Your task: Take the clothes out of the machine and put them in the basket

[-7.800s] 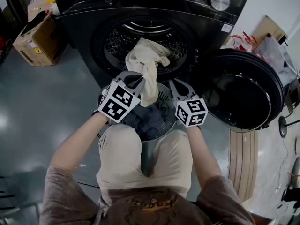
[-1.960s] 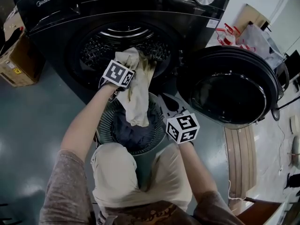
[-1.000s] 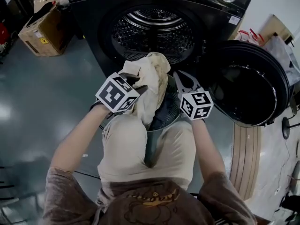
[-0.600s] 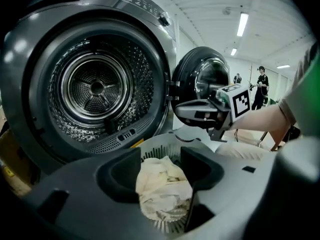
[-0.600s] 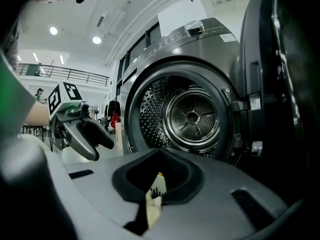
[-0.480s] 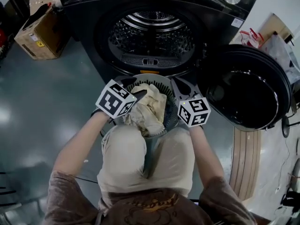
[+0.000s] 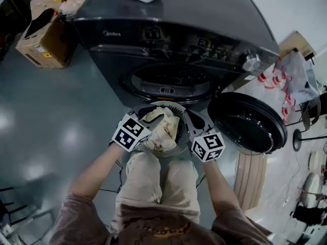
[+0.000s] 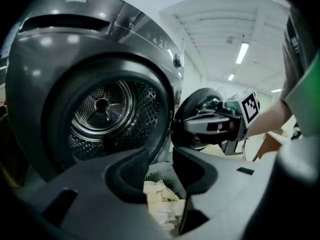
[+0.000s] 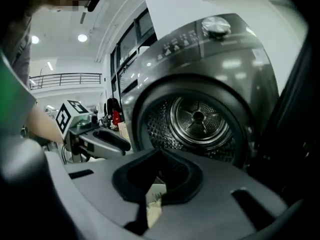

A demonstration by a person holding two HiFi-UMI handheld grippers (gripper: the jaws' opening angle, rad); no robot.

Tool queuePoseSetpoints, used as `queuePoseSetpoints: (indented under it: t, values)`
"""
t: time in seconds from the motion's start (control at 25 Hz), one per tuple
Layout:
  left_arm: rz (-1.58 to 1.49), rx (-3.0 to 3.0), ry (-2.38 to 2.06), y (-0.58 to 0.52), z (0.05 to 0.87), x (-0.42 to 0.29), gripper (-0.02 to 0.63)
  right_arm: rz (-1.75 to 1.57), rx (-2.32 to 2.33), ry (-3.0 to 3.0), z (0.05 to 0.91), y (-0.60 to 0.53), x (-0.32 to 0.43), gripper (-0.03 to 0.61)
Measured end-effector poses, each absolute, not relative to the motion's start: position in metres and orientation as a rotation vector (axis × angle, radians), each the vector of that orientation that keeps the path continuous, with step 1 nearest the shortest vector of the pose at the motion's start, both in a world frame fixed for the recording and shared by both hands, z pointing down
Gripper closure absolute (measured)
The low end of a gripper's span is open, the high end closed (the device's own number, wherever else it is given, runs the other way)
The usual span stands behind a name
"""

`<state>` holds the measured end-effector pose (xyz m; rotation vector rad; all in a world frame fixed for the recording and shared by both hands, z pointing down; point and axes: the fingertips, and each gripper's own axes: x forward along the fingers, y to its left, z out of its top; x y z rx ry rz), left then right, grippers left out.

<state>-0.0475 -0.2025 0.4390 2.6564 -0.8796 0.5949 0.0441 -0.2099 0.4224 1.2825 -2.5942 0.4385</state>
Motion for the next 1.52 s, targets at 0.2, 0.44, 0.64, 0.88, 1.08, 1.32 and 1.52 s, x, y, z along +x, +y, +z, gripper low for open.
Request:
queuePoseSetpoints:
  t: [0.2,0.44,0.64,0.88,1.08,1.32,1.52]
  values:
    - [0.548,2.628,-0.825,-0.182,0.306,-0.076,0.448,0.517,1.246,-2.602,0.289,-0.187,0.023,0.581]
    - [0.482,2.654,-0.834,-0.162,0.140,-0.092,0.440,0.514,1.216,-2.620,0.138,-0.166,0.007,0.581]
    - [0.315,2.683,-0.788,-0.162,0.024,-0.090,0.449,0.437,1.249,-2.633,0.033,-0.166,0.004,0.581]
    - [0.210,2.767,-0.710,-0.159,-0.051,-0.097,0.432,0.316,1.293,-2.670,-0.044,-0.154,-0.005,0.581]
    - [0.170,2.807,-0.739,-0.165,-0.064,-0.104,0.431,0.268,1.296,-2.696,-0.058,-0.160,-0.018,0.581]
    - [0.128,2.805,-0.779,-0.171,-0.055,-0.099,0.507,0.270,1.275,-2.745,-0.060,-0.165,-0.015,0.581]
    - [0.109,2.799,-0.844,-0.183,-0.047,-0.084,0.601,0.281,1.252,-2.748,-0.053,-0.172,0.008,0.581]
